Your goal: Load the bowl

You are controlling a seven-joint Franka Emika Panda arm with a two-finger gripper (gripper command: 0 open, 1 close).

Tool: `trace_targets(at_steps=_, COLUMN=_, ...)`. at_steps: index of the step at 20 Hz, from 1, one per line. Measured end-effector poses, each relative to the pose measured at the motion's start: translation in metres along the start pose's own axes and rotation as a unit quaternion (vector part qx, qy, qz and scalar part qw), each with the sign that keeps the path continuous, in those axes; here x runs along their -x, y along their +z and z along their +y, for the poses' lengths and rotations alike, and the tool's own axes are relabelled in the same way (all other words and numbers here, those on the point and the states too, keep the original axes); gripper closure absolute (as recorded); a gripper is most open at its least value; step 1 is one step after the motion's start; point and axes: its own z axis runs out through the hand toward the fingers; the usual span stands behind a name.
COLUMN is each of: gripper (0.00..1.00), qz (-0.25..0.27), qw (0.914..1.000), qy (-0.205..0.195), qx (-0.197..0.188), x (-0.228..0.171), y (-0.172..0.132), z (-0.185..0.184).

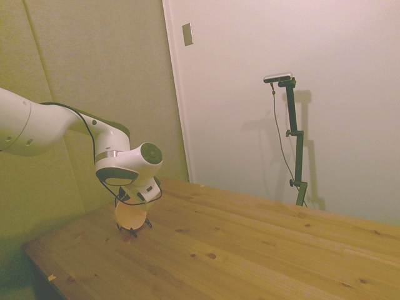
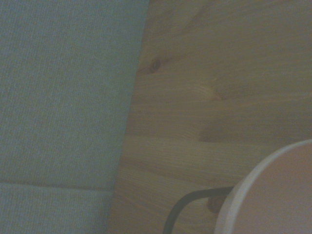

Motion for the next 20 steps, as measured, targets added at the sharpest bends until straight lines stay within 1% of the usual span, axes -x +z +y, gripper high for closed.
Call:
trace_targets(at_steps=5, gripper=0.00, qz=0.001, qw=1.0000, qy=0.002, qx=-0.003, x=-0.001, y=-0.002, z=0.000)
trace_targets(at_steps=8, gripper=0.00, qz=0.005, qw=0.9999, qy=0.005, qx=-0.009, x=-0.004, y=-0.012, z=0.001)
trace_targets(at_steps=11, gripper=0.00, qz=0.012, qw=0.9997, qy=0.006, qx=-0.021, x=-0.006, y=-0.036, z=0.000)
trace_targets(at_steps=14, gripper=0.00, qz=0.029, qw=0.9991, qy=0.011, qx=-0.027, x=-0.008, y=-0.072, z=0.004)
trace_targets(at_steps=16, gripper=0.00, qz=0.046, qw=0.9987, qy=0.018, qx=-0.013, x=-0.003, y=-0.093, z=0.008)
trace_targets(at_steps=18, gripper=0.00, qz=0.068, qw=0.9971, qy=0.032, qx=0.013, x=0.007, y=-0.111, z=0.012)
trace_targets(at_steps=20, gripper=0.00, qz=0.097, qw=0.9932, qy=0.046, qx=0.045, x=0.020, y=-0.125, z=0.017)
